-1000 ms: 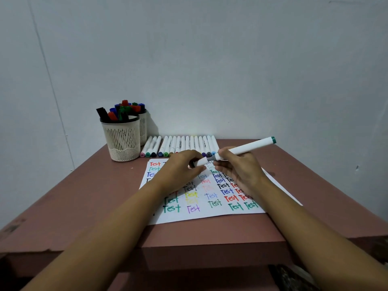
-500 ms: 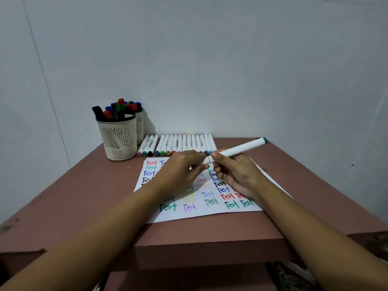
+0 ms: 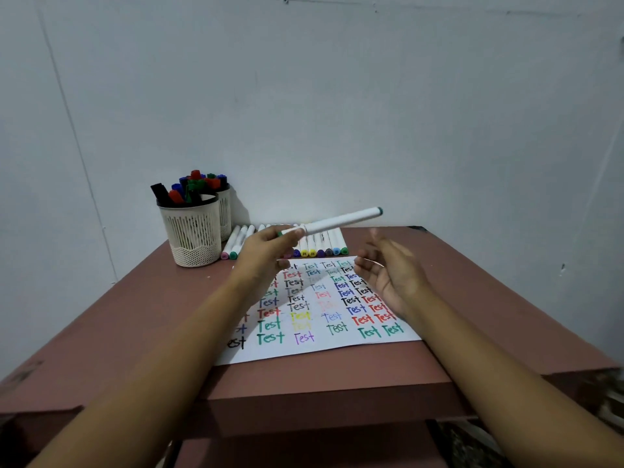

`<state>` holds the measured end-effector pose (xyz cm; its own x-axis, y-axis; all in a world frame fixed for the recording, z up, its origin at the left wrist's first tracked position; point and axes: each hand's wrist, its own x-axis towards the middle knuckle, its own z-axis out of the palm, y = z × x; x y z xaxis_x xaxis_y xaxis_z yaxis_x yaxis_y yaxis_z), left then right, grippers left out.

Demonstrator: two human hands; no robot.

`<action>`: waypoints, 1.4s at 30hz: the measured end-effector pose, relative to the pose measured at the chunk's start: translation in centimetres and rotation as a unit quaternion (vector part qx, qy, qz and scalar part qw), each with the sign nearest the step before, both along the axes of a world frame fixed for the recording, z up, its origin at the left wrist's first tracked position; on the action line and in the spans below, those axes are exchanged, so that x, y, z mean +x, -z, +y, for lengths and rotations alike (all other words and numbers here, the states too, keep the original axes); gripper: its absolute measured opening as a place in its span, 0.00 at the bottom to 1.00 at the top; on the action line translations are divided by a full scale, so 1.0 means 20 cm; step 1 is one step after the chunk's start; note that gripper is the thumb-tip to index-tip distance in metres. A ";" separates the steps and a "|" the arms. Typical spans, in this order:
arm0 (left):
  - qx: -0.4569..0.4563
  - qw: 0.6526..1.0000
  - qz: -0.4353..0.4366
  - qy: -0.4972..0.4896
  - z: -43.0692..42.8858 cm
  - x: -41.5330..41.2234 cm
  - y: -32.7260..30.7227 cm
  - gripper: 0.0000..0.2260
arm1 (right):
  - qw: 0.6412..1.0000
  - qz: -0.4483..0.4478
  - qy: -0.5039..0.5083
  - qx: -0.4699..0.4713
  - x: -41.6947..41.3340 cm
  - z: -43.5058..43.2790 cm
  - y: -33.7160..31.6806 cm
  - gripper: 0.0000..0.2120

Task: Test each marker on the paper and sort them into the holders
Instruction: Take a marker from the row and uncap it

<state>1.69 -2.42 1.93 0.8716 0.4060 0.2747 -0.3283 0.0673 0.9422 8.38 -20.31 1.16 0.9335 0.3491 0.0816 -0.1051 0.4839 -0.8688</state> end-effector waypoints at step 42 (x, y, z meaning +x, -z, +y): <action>0.629 0.651 0.018 -0.425 0.51 0.01 -0.40 0.14 | 0.662 -0.453 0.122 -0.585 0.03 0.06 0.12 0.14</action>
